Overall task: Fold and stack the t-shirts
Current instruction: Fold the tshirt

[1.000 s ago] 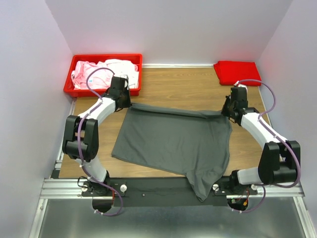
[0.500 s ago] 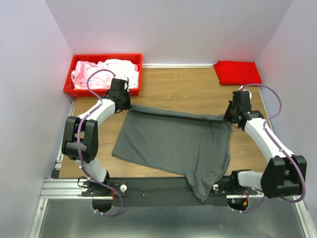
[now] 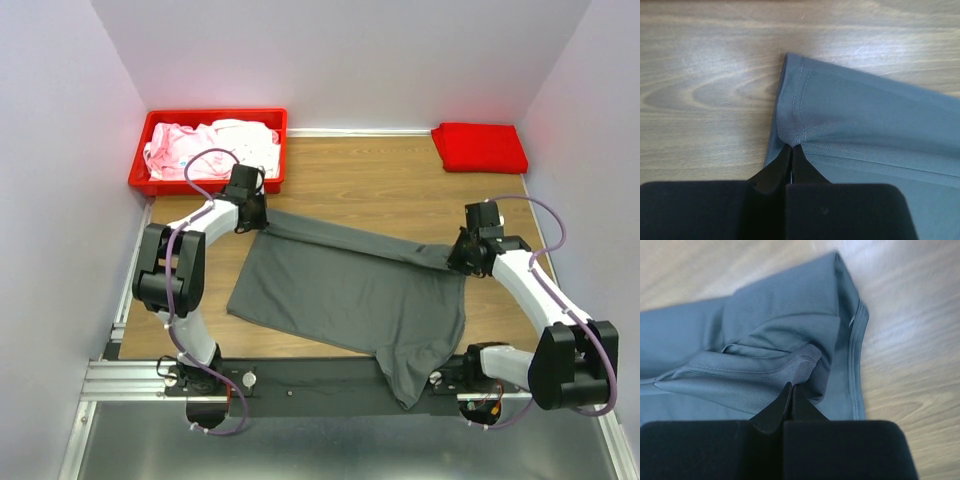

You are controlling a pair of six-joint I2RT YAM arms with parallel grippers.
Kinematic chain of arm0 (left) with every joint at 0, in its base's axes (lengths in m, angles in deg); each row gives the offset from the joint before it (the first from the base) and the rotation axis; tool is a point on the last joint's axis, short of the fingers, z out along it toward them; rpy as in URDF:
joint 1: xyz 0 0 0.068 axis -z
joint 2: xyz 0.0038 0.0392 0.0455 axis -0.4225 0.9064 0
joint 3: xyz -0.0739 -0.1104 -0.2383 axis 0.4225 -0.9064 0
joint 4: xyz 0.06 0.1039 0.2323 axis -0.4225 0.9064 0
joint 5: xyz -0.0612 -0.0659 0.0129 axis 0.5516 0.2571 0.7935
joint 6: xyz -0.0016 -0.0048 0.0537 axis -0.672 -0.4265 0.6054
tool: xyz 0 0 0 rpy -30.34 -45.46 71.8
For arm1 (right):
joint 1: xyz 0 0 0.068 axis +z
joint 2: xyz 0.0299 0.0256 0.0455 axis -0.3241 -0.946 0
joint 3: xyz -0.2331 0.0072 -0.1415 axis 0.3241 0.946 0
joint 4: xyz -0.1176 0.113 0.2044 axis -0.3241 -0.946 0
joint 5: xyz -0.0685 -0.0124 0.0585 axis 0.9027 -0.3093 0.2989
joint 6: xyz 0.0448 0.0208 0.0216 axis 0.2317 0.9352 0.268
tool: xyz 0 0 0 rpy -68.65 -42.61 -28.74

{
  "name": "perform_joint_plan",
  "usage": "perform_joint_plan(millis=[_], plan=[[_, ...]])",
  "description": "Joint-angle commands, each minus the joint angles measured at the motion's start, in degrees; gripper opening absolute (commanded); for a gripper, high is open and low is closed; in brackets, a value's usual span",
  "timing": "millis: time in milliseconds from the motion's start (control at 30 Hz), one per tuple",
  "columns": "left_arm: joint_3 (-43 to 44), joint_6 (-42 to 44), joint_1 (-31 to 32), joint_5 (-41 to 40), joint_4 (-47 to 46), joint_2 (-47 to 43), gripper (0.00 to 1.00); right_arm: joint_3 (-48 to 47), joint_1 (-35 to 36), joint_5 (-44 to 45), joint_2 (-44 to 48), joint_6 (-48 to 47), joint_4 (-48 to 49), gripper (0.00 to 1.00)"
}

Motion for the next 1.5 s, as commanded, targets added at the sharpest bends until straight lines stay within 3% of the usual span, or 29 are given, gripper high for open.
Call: perform_joint_plan(millis=[0,100,200,333,433,467,500,567,633,800,933,1067,1267,1467], plan=[[-0.9,0.9,0.6,-1.5,1.6,1.2,0.0,2.9,0.1,-2.7,-0.9,5.4,-3.2,0.01],[-1.5,0.5,0.8,-1.5,1.8,1.3,0.0,4.6,0.1,-5.0,-0.5,7.3,-3.3,0.01],[-1.9,-0.1,0.9,-1.5,2.0,1.3,0.0,4.8,0.1,-6.2,0.5,8.6,-3.8,0.14],[-2.0,-0.6,1.0,-1.5,1.8,0.4,0.11,7.1,0.2,-10.9,1.4,9.6,-3.9,0.27],[-2.0,-0.8,1.2,-4.1,1.6,-1.0,0.35,7.2,0.0,-11.1,4.6,10.6,-3.9,0.38],[-2.0,-0.8,1.2,-4.1,1.6,-1.5,0.4,6.7,-0.1,-9.7,5.4,10.5,-4.0,0.4],[-2.3,-0.8,1.2,-4.1,1.5,-2.9,0.45,5.8,-0.5,-7.9,6.0,10.1,-4.3,0.48],[-2.7,-0.9,1.2,-3.9,1.4,-4.6,0.58,2.8,-2.9,-5.0,6.5,8.9,-4.7,0.51],[-2.8,-1.0,1.2,-3.8,1.6,-7.5,0.63,0.4,-4.4,-4.1,5.6,8.5,-4.5,0.52],[-3.4,-2.0,1.4,-4.0,2.9,-14.7,0.63,-5.8,-9.0,-3.9,-0.6,7.3,-0.8,0.51],[-1.9,-1.8,2.6,-2.4,3.0,-17.8,0.54,-3.4,-16.8,-10.3,-4.0,8.0,5.6,0.48],[2.4,0.1,4.0,-2.2,3.4,-12.1,0.48,0.6,-23.5,-21.0,-7.2,11.1,15.6,0.44],[3.1,0.7,4.3,-0.3,1.6,-2.5,0.41,3.0,-24.4,-23.4,-11.0,13.0,22.5,0.4],[-0.4,1.3,4.3,-4.4,2.3,-0.9,0.39,3.8,-24.9,-24.0,-14.7,12.8,25.4,0.4]])
